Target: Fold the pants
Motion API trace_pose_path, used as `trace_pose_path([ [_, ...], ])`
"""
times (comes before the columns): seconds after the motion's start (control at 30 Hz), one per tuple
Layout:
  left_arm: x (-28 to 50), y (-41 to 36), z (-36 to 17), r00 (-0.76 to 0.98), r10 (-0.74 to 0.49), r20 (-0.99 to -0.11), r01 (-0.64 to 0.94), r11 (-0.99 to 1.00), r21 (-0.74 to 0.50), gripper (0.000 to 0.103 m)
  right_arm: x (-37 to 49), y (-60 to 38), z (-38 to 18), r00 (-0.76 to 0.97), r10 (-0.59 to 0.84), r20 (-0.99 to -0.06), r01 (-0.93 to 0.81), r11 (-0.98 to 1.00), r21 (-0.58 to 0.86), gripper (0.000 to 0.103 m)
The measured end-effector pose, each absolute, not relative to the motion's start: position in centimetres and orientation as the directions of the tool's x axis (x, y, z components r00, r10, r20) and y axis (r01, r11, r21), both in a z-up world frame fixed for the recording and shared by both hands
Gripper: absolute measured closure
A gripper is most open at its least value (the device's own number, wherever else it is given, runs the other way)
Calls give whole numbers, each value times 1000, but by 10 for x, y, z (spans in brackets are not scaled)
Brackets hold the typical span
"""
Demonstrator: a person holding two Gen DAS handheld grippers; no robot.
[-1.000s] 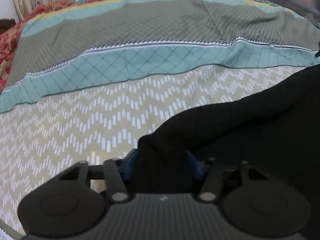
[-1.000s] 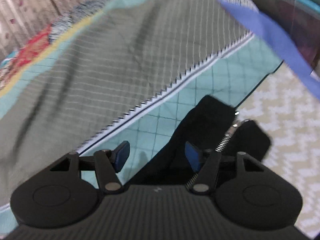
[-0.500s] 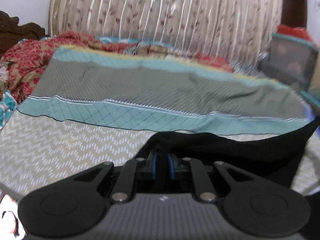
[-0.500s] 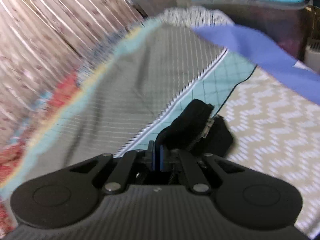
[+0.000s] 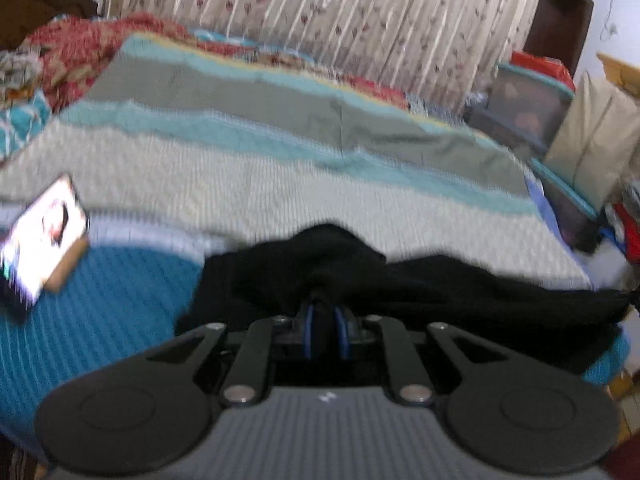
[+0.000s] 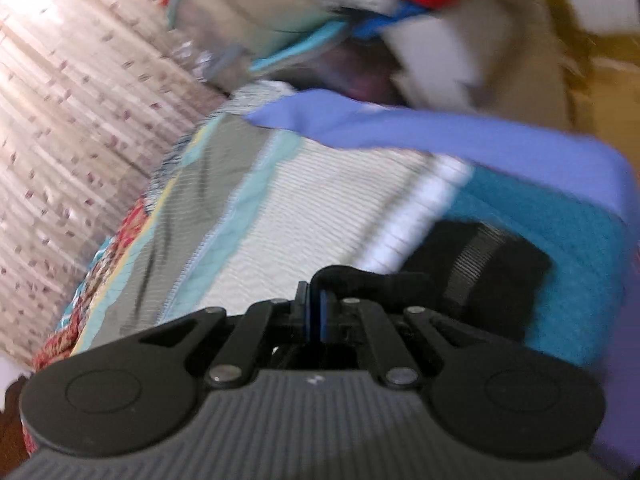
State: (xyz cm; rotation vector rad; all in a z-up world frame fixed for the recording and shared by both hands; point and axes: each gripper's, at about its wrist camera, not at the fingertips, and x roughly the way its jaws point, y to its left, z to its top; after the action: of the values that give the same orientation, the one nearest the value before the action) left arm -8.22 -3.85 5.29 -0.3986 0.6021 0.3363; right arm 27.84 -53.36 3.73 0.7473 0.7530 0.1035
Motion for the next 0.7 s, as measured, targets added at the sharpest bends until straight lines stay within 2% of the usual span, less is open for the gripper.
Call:
trace_pose_path([
  [0.1,-91,-52,29,731,179,-658,-433,867,-245,90,258,-541,5,691,282,-665,268,755,598,96],
  [0.13,-92,-55,22,712,174,-680,-440,866,-239,86,254,-542,-5,679,266,-684,293,756,585,96],
  [0.2,-101,-58,18,700,173,-693,-447,863,-236,81,247,-539,-15,678,235,-697,317,761,565,86],
  [0.23,-109,-57,24,725,161,-670,-432,863,-260,75,244,-539,-14,683,216,-698,343,749,567,77],
  [0.27,-118,-56,29,745,151,-650,-421,862,-282,67,240,-540,-12,688,198,-698,374,728,575,49],
  [0.3,-129,-51,38,773,144,-618,-413,854,-317,63,234,-542,-8,709,167,-686,403,701,588,41],
  [0.37,-151,-35,51,819,169,-548,-427,817,-387,54,221,-549,2,756,104,-646,422,678,603,41],
  [0.47,-166,5,58,837,233,-496,-489,727,-483,53,210,-541,18,790,73,-609,384,716,583,41],
  [0.6,-142,49,43,806,221,-549,-550,624,-555,48,201,-514,31,812,122,-571,271,787,554,42],
  [0.67,-121,61,26,789,161,-593,-563,575,-593,35,199,-492,35,811,179,-558,198,813,548,42],
  [0.7,-112,64,16,782,128,-609,-564,560,-607,32,197,-483,37,805,216,-553,155,822,548,42],
])
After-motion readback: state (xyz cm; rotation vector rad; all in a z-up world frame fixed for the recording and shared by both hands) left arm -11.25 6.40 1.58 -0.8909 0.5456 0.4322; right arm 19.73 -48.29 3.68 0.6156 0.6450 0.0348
